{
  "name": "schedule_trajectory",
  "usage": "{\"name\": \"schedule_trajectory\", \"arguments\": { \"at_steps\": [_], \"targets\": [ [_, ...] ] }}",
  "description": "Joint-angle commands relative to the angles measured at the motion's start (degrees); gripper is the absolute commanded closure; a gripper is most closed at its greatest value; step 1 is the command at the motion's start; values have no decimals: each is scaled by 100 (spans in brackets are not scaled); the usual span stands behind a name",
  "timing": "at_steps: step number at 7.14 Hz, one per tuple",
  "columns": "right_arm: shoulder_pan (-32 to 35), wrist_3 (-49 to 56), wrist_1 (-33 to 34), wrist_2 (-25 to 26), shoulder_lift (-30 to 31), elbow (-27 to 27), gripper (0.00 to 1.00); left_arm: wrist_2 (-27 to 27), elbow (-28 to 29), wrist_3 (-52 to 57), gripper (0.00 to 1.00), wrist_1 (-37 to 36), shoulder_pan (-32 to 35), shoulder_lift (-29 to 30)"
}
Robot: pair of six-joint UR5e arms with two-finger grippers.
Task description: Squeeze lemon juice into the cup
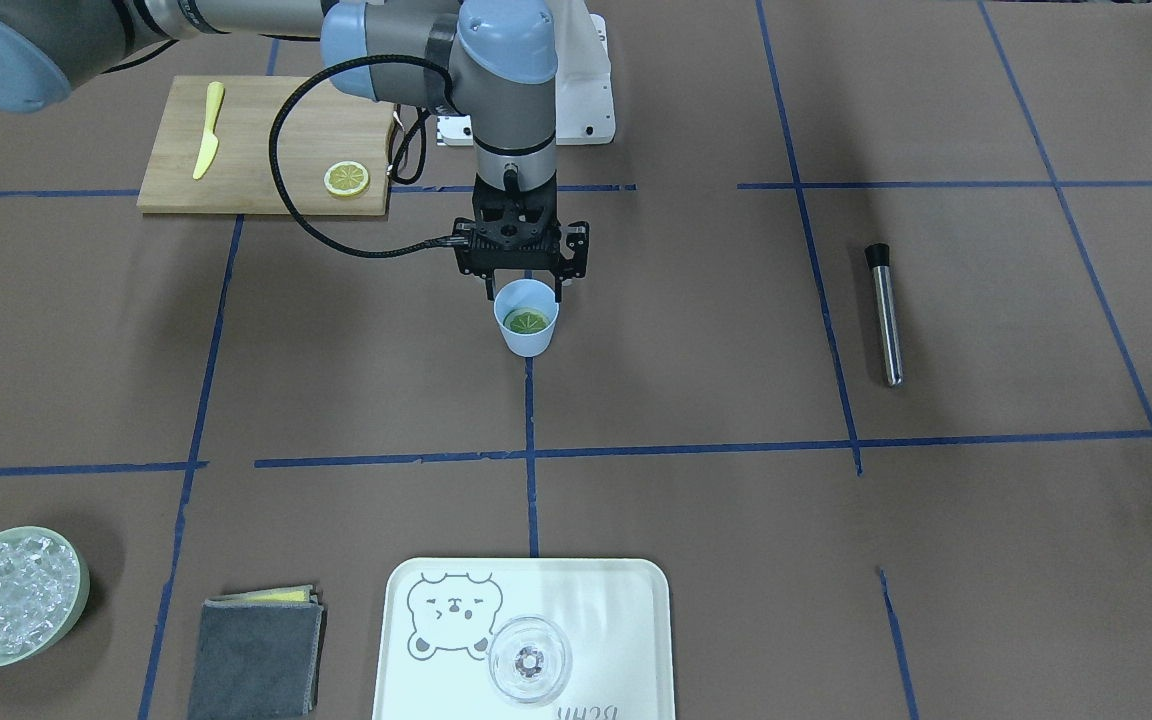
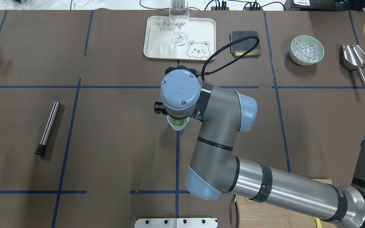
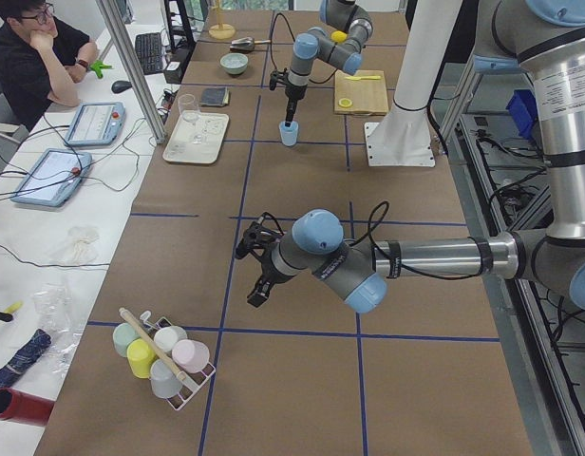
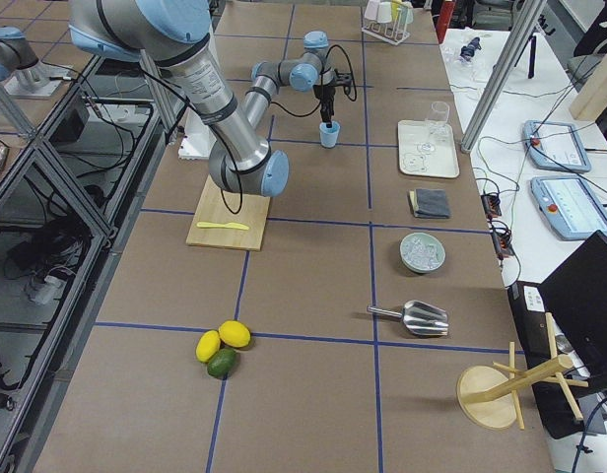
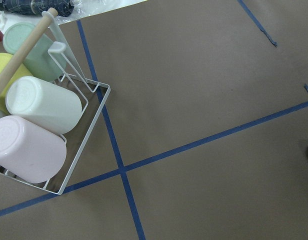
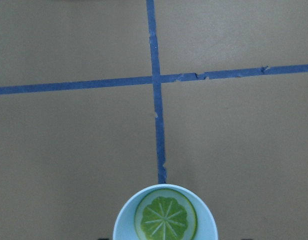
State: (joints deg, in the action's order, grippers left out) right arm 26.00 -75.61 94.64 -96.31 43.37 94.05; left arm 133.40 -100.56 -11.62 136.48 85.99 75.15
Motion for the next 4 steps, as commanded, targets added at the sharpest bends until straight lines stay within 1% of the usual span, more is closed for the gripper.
{"name": "schedule_trajectory", "arguments": {
  "at_steps": [1,2,3,4],
  "targets": [
    [289,867,-24,-237,669,646,0,-59,-34,-189,0,-16,-283,122],
    [709,1508,-42,-735,1160,902,0,-51,-42,-713,0,-59,-389,270],
    [1166,2654,-51,-958,1617,1079,0,-68,-34,-1441,0,-77,-782,429],
    [1719,3474,-51,-1412,2005,1115,0,-147,-42,-2240,4,-69,-1143,578]
  ]
}}
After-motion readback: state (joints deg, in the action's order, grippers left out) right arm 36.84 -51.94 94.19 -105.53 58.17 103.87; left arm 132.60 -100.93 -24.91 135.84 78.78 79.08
